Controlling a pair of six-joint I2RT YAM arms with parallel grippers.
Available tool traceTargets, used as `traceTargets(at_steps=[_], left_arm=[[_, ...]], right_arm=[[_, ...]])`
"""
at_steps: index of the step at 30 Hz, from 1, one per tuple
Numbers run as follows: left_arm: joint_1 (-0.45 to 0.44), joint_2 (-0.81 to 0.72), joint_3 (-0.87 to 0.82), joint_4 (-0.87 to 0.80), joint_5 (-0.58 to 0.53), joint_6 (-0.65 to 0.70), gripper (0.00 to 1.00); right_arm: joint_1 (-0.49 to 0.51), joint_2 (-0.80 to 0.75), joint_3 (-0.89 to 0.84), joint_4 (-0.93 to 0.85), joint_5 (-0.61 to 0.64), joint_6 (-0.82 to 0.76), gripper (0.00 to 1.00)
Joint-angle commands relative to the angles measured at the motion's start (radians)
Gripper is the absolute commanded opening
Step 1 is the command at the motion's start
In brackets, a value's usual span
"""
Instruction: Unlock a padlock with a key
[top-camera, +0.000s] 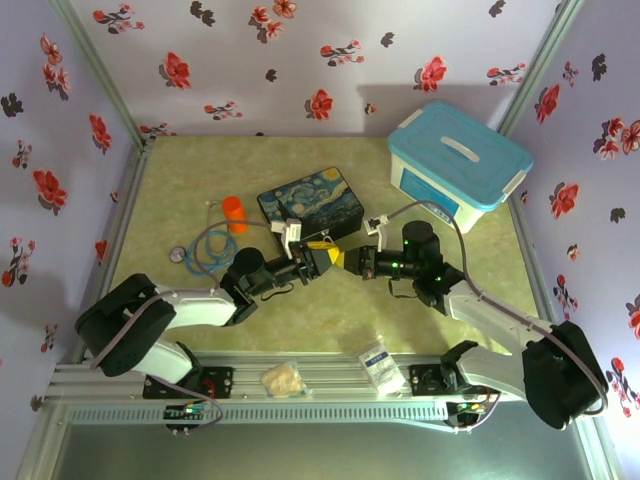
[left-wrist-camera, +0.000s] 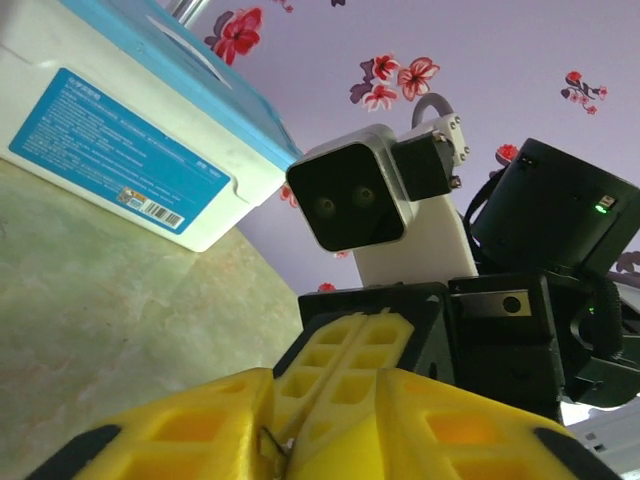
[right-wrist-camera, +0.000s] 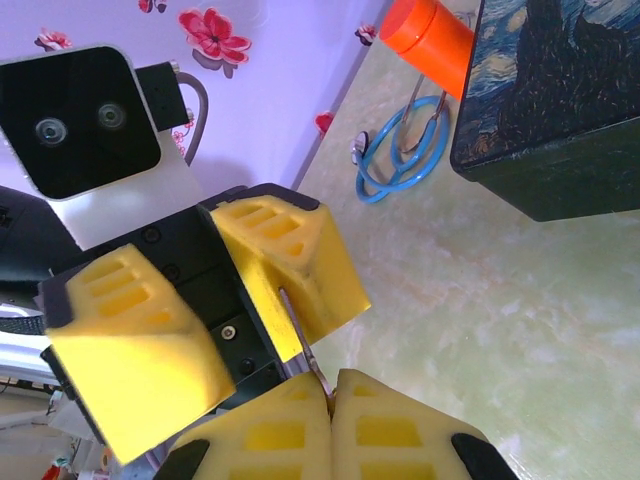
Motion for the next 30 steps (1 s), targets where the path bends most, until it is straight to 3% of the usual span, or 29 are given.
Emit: traceTargets(at_steps=[1,5,8,11,14,15,17,21,27,30], left_arm=[[-0.004,-0.013,0.009,0.019,0.009,0.02,0.24],[-0.004,0.009,0.001,0.041,0.013,0.002,0.01],[-0.003,0.008,0.002,0.042,0.011,-0.001,0.0],[0.004,-0.024,-0.001,0.038,-0.024,-0.013,0.0],[0.006,-0.068,-0.003,0.06,-0.089,-0.043,0.0],[0.006,-0.085,0.005,0.059,-0.101,-0.048,0.0],[0.006,-0.11,0.025,0.055,-0.111,-0.054,0.0],[0.006,-0.154,0.055,0.035,-0.141,-0.058,0.0],[0.002,-0.185,0.107,-0.017,-0.156,-0.046,0.0],[-0.011,-0.191,0.118,-0.016,-0.18,-0.037,0.0]], right_arm=[[0.008,0.0,0.023,0.016,0.006,-0.013,0.0],[0.008,0.016,0.016,0.088,-0.001,0.036,0.02],[0.008,0.024,0.016,0.108,-0.007,0.043,0.14],[0.004,0.001,0.008,0.099,0.023,0.034,0.51],[-0.014,-0.082,-0.049,0.167,0.16,0.065,0.81],[-0.018,-0.118,-0.083,0.232,0.226,0.09,0.98],[-0.014,-0.173,-0.139,0.337,0.356,0.15,0.99],[-0.012,-0.239,-0.13,0.353,0.442,0.142,0.99],[0.035,-0.15,-0.1,0.571,0.313,0.167,0.87],[0.082,-0.094,-0.093,0.677,0.31,0.182,0.86]])
